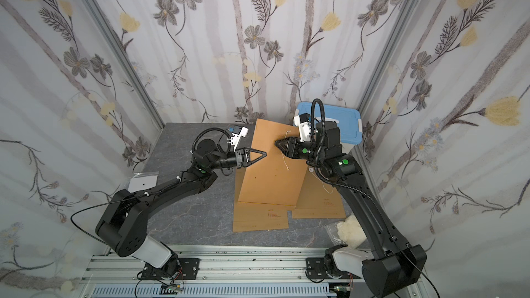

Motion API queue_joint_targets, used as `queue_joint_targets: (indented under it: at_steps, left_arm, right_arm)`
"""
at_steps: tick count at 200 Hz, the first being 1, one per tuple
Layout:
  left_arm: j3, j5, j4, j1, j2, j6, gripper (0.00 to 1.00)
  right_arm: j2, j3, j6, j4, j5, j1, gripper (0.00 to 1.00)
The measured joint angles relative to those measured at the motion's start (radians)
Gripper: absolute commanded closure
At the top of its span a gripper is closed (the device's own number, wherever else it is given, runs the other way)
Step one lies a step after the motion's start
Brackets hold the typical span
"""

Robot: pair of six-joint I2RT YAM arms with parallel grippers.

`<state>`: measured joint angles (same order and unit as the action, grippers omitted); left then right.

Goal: Close the mouth of the file bag
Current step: Close the file bag.

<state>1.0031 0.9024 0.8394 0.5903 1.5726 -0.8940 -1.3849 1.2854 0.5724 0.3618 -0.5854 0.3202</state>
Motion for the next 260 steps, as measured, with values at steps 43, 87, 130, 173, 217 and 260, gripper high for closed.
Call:
queue_joint_targets:
  at_steps: [43,87,130,173,217,260]
  left_arm:
    - [0.0,0.0,0.002,0.0,0.0,0.0,1.0]
    - [-0.006,0.0,0.002,0.0,-0.006,0.0,1.0]
    - [-0.007,-0.003,0.002,0.0,-0.018,0.0,1.0]
    - [-0.013,-0.009,0.002,0.0,-0.027,0.005,1.0]
    - [-0.017,-0.012,0.001,-0.002,-0.031,0.023,1.0]
    - [-0.011,-0.012,-0.013,-0.002,-0.031,0.034,1.0]
  right_arm:
    - [-0.002,-0.013,0.01,-0.031,-0.018,0.03,0.65]
    - [0.008,-0.068,0.006,-0.045,-0.015,0.018,0.66]
    - [0.043,-0.137,0.022,-0.086,-0.024,-0.006,0.66]
    - [0.088,-0.174,0.033,-0.094,-0.041,-0.031,0.66]
    - [0.131,-0.204,0.038,-0.101,-0.074,-0.069,0.66]
    - [0.17,-0.24,0.089,-0.189,-0.179,-0.082,0.66]
